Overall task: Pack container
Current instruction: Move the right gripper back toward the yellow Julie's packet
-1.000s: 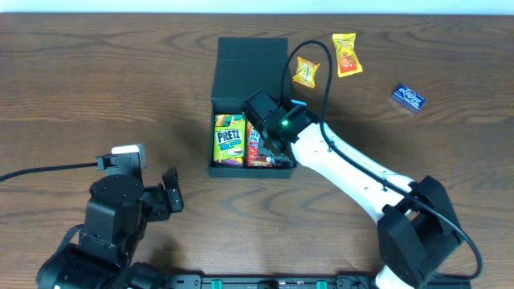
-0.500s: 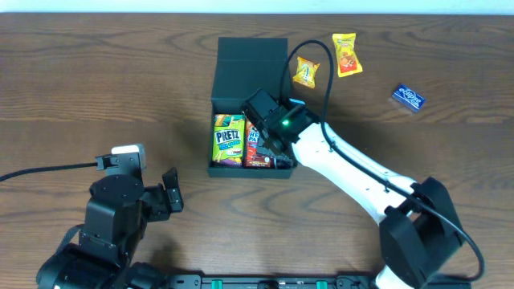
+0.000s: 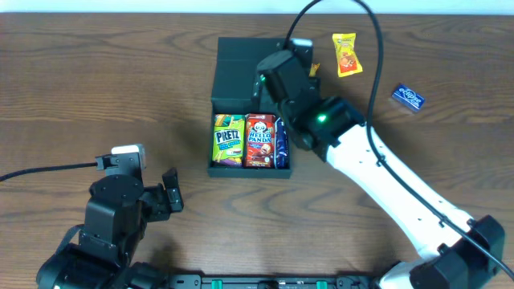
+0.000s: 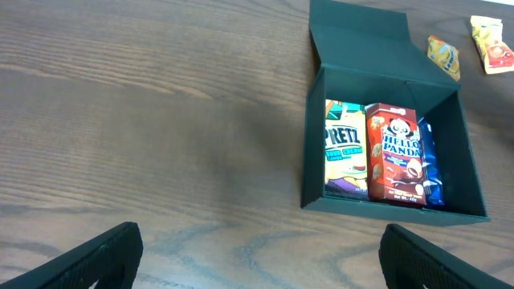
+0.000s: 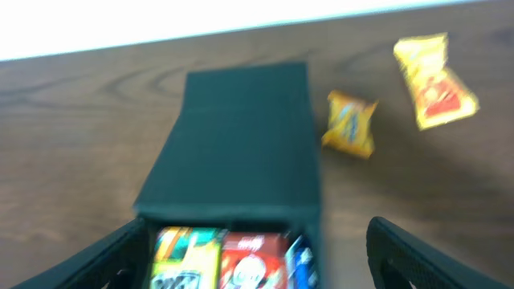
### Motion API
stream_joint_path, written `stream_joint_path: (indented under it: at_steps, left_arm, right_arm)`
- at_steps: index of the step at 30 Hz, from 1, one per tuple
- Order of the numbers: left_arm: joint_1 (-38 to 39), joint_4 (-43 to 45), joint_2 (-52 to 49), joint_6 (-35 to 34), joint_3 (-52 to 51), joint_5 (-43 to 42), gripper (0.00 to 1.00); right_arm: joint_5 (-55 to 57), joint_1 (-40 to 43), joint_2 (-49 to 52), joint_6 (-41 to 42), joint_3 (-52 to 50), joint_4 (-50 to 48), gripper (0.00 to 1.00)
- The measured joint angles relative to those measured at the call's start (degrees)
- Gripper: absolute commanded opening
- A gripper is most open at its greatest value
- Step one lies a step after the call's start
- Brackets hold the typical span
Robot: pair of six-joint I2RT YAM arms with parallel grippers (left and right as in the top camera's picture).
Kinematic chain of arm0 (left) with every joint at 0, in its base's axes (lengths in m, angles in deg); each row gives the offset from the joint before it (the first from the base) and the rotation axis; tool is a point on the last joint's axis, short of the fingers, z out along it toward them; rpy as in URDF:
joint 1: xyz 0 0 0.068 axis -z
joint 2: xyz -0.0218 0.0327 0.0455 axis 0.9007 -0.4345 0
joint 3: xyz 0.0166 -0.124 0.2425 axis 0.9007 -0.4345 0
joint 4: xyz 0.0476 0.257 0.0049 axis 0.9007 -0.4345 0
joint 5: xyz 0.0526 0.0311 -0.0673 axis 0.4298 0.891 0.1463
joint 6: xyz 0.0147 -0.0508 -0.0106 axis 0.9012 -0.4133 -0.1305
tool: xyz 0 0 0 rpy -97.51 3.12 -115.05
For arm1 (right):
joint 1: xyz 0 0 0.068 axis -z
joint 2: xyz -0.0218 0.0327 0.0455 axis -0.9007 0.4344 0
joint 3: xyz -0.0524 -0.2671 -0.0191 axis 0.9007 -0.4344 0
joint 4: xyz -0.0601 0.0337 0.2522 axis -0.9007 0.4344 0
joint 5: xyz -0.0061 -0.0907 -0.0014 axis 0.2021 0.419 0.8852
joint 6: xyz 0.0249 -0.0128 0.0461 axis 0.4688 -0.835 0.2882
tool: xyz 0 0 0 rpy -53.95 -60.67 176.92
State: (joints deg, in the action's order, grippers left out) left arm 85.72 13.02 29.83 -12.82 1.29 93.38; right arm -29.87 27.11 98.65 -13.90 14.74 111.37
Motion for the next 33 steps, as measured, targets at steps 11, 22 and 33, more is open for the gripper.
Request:
stream_joint_path:
  at_steps: [11,22,33]
  left_arm:
    - [0.0,0.0,0.0,0.0,0.0,0.0,0.95]
    - [0.0,0.0,0.0,0.0,0.0,0.0,0.95]
    - [0.0,0.0,0.0,0.0,0.0,0.0,0.95]
  right_arm:
    - [0.7,15.6,5.1,-10.8,0.0,-6.0,0.94]
    - [-5.0,25.5,16.9,-21.2,0.0,-19.6,0.99]
    - [-8.1,30.9,29.9,-26.4,0.0,-33.8,0.99]
